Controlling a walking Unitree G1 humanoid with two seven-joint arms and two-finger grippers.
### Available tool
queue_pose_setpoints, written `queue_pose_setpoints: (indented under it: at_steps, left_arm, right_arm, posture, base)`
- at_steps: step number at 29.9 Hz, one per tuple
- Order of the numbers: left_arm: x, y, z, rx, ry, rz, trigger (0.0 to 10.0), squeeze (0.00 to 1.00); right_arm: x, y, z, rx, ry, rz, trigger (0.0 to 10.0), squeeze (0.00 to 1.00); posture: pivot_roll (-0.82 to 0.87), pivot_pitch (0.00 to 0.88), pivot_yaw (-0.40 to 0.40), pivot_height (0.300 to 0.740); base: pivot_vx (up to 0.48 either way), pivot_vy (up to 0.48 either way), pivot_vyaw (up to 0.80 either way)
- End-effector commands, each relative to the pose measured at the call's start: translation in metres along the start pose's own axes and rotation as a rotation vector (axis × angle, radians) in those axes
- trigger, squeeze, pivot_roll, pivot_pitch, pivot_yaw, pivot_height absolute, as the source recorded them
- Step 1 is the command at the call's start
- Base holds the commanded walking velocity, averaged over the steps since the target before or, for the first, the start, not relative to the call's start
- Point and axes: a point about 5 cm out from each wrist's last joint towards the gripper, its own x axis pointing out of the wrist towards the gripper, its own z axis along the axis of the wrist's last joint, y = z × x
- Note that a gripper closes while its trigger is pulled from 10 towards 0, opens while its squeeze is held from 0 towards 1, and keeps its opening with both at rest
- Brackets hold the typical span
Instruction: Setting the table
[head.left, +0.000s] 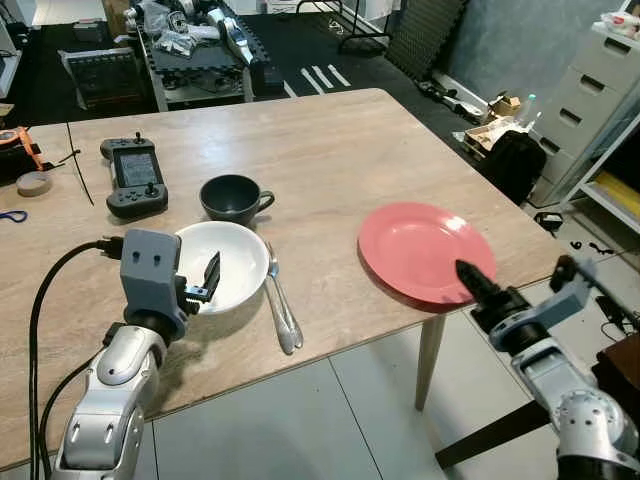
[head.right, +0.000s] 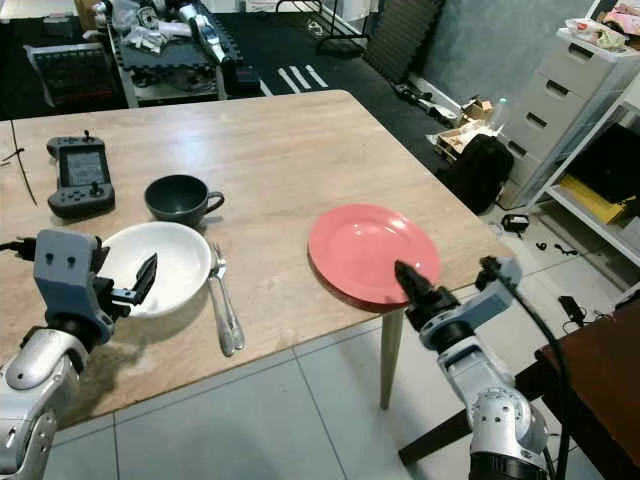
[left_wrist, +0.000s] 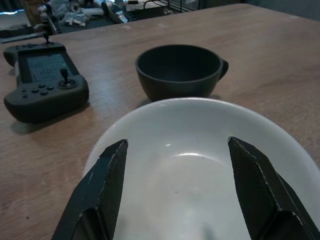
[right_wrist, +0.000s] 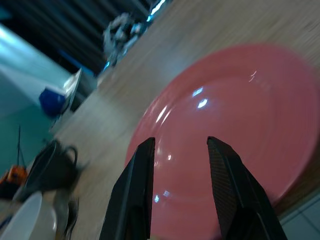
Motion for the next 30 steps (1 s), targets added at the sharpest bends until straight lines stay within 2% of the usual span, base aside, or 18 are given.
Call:
queue_pose_setpoints:
  at_steps: [1,2,3,5,10,13,16,18,20,23,30]
  left_arm:
    - [-0.001,-0.001,0.003,-0.001,-0.005,-0.010,10.0,0.00]
    - [-0.001,-0.002,0.003,-0.003,-0.007,-0.014,10.0,0.00]
    - [0.000,-0.004,0.004,-0.006,-0.011,-0.024,10.0,0.00]
    - [0.000,-0.005,0.005,-0.008,-0.013,-0.029,10.0,0.00]
    - [0.003,-0.008,0.010,-0.014,-0.026,-0.045,10.0,0.00]
    - [0.003,-0.010,0.012,-0.017,-0.031,-0.057,10.0,0.00]
    - [0.003,-0.010,0.012,-0.016,-0.031,-0.060,10.0,0.00]
    - [0.004,-0.010,0.012,-0.016,-0.031,-0.061,10.0,0.00]
    - [0.004,-0.010,0.012,-0.016,-0.031,-0.062,10.0,0.00]
    - [0.004,-0.010,0.011,-0.015,-0.029,-0.063,10.0,0.00]
    - [0.003,-0.010,0.011,-0.014,-0.025,-0.061,10.0,0.00]
  right_arm:
    - [-0.005,-0.010,0.006,-0.016,-0.031,-0.070,10.0,0.00]
    - [-0.005,-0.014,0.007,-0.027,-0.038,-0.101,10.0,0.00]
    - [-0.007,-0.023,0.008,-0.079,-0.027,-0.175,10.0,0.00]
    - [-0.008,-0.028,0.007,-0.112,-0.015,-0.207,10.0,0.00]
    - [-0.016,-0.043,0.002,-0.141,0.017,-0.295,10.0,0.00]
    - [-0.020,-0.050,0.002,-0.120,0.016,-0.331,10.0,0.00]
    - [-0.021,-0.052,0.003,-0.088,0.006,-0.338,10.0,0.00]
    - [-0.019,-0.051,-0.003,-0.026,0.049,-0.315,10.0,0.00]
    - [-0.019,-0.050,-0.005,-0.016,0.057,-0.305,10.0,0.00]
    - [-0.016,-0.043,-0.012,0.047,0.074,-0.259,10.0,0.00]
    - [-0.011,-0.039,-0.020,0.062,0.090,-0.248,10.0,0.00]
  posture:
    - [0.06,0.177,0.013,0.740]
    - [0.06,0.177,0.013,0.740]
    - [0.05,0.177,0.015,0.740]
    - [0.05,0.177,0.016,0.740]
    - [0.05,0.178,0.021,0.740]
    - [0.05,0.177,0.022,0.740]
    - [0.05,0.177,0.023,0.740]
    - [0.05,0.175,0.024,0.740]
    - [0.05,0.175,0.024,0.740]
    - [0.05,0.174,0.022,0.740]
    - [0.06,0.173,0.022,0.740]
  base:
    - [0.000,0.000,0.00]
    - [0.000,0.000,0.00]
    - [0.000,0.000,0.00]
    - [0.000,0.000,0.00]
    - [0.000,0.000,0.00]
    - [0.000,0.000,0.00]
    - [0.000,0.000,0.00]
    - [0.000,0.000,0.00]
    - [0.000,0.000,0.00]
    - [0.000,0.000,0.00]
    - [0.000,0.000,0.00]
